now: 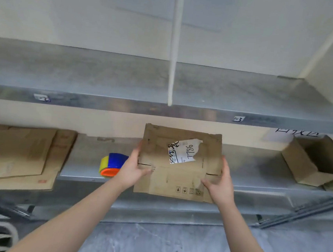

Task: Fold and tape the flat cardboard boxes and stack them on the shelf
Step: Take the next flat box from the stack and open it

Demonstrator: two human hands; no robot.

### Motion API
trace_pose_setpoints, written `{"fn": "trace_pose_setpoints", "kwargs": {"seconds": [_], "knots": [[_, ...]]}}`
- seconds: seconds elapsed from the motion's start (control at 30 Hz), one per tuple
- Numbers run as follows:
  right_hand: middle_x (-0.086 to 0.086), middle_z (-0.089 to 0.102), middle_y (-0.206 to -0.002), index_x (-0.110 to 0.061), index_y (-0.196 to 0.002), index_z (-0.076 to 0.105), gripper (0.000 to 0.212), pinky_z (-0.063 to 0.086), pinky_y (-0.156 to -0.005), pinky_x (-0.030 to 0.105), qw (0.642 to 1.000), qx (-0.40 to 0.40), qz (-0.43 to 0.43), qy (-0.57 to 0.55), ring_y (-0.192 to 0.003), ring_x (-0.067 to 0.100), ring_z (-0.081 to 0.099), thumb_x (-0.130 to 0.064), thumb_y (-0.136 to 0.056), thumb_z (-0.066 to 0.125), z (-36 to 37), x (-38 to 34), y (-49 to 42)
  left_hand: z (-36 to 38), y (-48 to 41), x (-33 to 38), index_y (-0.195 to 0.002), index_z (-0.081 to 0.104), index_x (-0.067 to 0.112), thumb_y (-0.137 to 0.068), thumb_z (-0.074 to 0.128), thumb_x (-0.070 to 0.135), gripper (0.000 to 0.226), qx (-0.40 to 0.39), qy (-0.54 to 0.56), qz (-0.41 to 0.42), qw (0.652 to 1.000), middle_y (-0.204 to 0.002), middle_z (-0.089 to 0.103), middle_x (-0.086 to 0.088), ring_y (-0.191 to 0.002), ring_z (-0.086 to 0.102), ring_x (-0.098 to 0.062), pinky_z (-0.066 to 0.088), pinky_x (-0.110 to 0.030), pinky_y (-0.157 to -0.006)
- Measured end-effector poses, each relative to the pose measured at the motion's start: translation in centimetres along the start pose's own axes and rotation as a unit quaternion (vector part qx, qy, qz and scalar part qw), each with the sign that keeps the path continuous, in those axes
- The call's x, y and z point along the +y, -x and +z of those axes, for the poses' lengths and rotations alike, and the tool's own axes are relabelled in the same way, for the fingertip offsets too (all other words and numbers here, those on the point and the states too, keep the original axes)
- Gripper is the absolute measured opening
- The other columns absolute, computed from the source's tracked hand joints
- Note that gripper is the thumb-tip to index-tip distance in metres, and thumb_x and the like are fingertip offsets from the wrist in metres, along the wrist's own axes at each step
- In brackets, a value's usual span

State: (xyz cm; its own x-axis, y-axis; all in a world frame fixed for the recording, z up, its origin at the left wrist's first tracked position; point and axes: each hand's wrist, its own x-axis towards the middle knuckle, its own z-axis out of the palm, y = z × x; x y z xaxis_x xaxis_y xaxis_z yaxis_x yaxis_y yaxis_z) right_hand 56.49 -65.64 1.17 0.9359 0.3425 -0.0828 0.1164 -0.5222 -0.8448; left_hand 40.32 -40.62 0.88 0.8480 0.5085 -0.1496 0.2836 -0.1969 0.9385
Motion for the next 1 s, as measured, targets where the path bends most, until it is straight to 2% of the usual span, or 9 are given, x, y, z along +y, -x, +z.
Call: {"fn": "trace_pose_setpoints", "kwargs": {"seconds": [0.13,0.23,0.3,0.4,0.53,0.7,0.83,0.9,1.0], "knots": [[-0.014,0.041,-0.146,-0.033,-0.153,0.019,0.104,0.035,-0.107,0.03,1.0,-0.003,-0.005,-0.008,-0.134,0.012,0.041,-0.011,-0.074,0.082,-3.0,1.5,-2.9,3.5,-2.2,1.8,-0.148,0.008,0.046,-0.083,0.073,0.008,0.099,0.005,-0.001,-0.003,1.0,-0.132,0.053,0.011,-0.117,0.055,-0.006,0.045,-0.027,-0.102],[-0.003,0.052,-0.137,-0.033,-0.151,0.023,0.094,0.04,-0.098,0.028,0.999,-0.021,0.017,-0.028,-0.112,0.01,0.052,-0.01,-0.079,0.078,-4.6,2.5,-5.6,5.8,-3.2,2.7,-0.147,0.008,0.048,-0.083,0.073,0.009,0.098,0.024,-0.01,-0.005,1.0,-0.13,0.052,0.014,-0.111,0.055,-0.003,0.044,-0.02,-0.095],[0.001,0.057,-0.133,-0.032,-0.147,0.028,0.082,0.043,-0.09,0.028,0.998,-0.046,0.025,-0.024,-0.099,0.011,0.057,-0.009,-0.082,0.073,-5.5,3.3,-7.4,7.3,-3.5,2.7,-0.149,0.01,0.042,-0.082,0.074,0.009,0.099,0.051,-0.016,-0.008,0.999,-0.132,0.049,0.014,-0.115,0.053,-0.009,0.045,-0.026,-0.1],[0.003,0.06,-0.127,-0.034,-0.144,0.032,0.073,0.047,-0.09,0.033,0.995,-0.096,0.028,-0.015,-0.102,0.019,0.059,-0.005,-0.086,0.067,-6.1,4.7,-9.2,9.1,-3.5,1.8,-0.153,0.009,0.034,-0.081,0.074,0.005,0.101,0.064,-0.007,-0.04,0.997,-0.14,0.044,0.002,-0.124,0.048,-0.016,0.044,-0.035,-0.105],[0.001,0.059,-0.127,-0.037,-0.146,0.033,0.072,0.042,-0.089,0.026,0.99,-0.136,0.037,-0.003,-0.105,0.018,0.058,-0.002,-0.089,0.062,-6.3,6.6,-9.9,10.8,-3.1,0.7,-0.149,0.014,0.031,-0.076,0.08,0.011,0.1,0.089,-0.001,-0.095,0.992,-0.134,0.043,0.002,-0.13,0.042,-0.022,0.043,-0.028,-0.101],[-0.002,0.055,-0.128,-0.032,-0.149,0.029,0.09,0.046,-0.099,0.038,0.975,-0.177,0.101,-0.094,-0.115,0.016,0.054,-0.006,-0.078,0.078,-5.7,8.3,-10.7,10.9,-3.5,-0.3,-0.152,0.015,0.03,-0.068,0.087,0.017,0.111,0.059,-0.018,-0.132,0.989,-0.154,0.025,-0.003,-0.141,0.026,-0.021,0.035,-0.038,-0.112],[0.001,0.055,-0.126,-0.029,-0.148,0.031,0.096,0.047,-0.101,0.048,0.956,-0.192,0.17,-0.143,-0.115,0.022,0.058,0.0,-0.072,0.081,-5.5,9.9,-10.8,10.9,-3.4,-1.1,-0.149,0.027,0.031,-0.073,0.08,0.001,0.097,0.093,0.031,-0.17,0.981,-0.149,0.035,-0.004,-0.128,0.048,-0.027,0.048,-0.038,-0.1],[0.004,0.059,-0.124,-0.024,-0.145,0.037,0.087,0.052,-0.091,0.038,0.96,-0.193,0.178,-0.096,-0.102,0.016,0.062,-0.002,-0.073,0.081,-5.2,10.7,-9.9,11.0,-3.3,-1.5,-0.149,0.03,0.027,-0.074,0.078,-0.002,0.094,0.083,0.031,-0.185,0.979,-0.147,0.038,-0.006,-0.121,0.055,-0.028,0.051,-0.041,-0.098],[0.008,0.056,-0.128,-0.025,-0.137,0.048,0.071,0.046,-0.08,0.021,0.976,-0.167,0.141,-0.012,-0.093,0.009,0.058,-0.01,-0.075,0.081,-4.5,11.3,-8.2,11.8,-3.0,-2.1,-0.151,0.027,0.023,-0.075,0.079,0.004,0.093,0.028,-0.023,-0.185,0.982,-0.15,0.031,-0.008,-0.13,0.044,-0.027,0.045,-0.044,-0.105]]}}
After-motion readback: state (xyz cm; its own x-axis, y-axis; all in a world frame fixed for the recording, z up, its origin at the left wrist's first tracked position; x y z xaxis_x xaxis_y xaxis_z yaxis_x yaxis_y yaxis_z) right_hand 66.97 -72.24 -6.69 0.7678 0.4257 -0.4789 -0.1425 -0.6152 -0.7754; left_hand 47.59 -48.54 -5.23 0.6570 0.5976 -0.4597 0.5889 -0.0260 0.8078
